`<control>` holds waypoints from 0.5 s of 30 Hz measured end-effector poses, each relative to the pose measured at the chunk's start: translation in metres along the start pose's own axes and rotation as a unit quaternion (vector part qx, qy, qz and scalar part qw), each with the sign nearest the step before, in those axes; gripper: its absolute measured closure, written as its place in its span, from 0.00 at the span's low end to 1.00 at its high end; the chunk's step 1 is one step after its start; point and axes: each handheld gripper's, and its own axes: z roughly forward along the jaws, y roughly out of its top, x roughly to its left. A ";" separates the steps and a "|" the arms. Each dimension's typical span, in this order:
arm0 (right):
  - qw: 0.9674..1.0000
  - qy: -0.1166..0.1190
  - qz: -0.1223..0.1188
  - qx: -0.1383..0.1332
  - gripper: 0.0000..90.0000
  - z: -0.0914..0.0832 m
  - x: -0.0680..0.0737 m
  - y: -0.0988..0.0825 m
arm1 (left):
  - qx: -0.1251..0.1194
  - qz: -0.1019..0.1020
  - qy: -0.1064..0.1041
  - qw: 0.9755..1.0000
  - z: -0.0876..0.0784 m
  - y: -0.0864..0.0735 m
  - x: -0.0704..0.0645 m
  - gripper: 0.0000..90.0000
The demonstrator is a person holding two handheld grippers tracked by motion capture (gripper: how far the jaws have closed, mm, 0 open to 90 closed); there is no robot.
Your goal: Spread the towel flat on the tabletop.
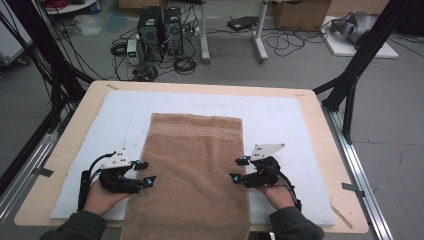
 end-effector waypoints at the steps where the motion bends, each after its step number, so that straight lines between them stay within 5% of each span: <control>1: 1.000 -0.003 0.001 -0.003 0.45 0.000 -0.003 0.003 | 0.000 -0.007 -0.001 1.000 0.001 0.002 0.004 0.44; 9: 1.000 -0.011 0.021 -0.007 0.39 0.004 -0.028 0.026 | -0.011 -0.019 0.017 1.000 0.007 0.033 0.028 0.42; 15: 1.000 -0.017 0.018 -0.012 0.38 0.005 -0.036 0.036 | -0.013 -0.028 0.020 0.999 0.010 0.041 0.037 0.43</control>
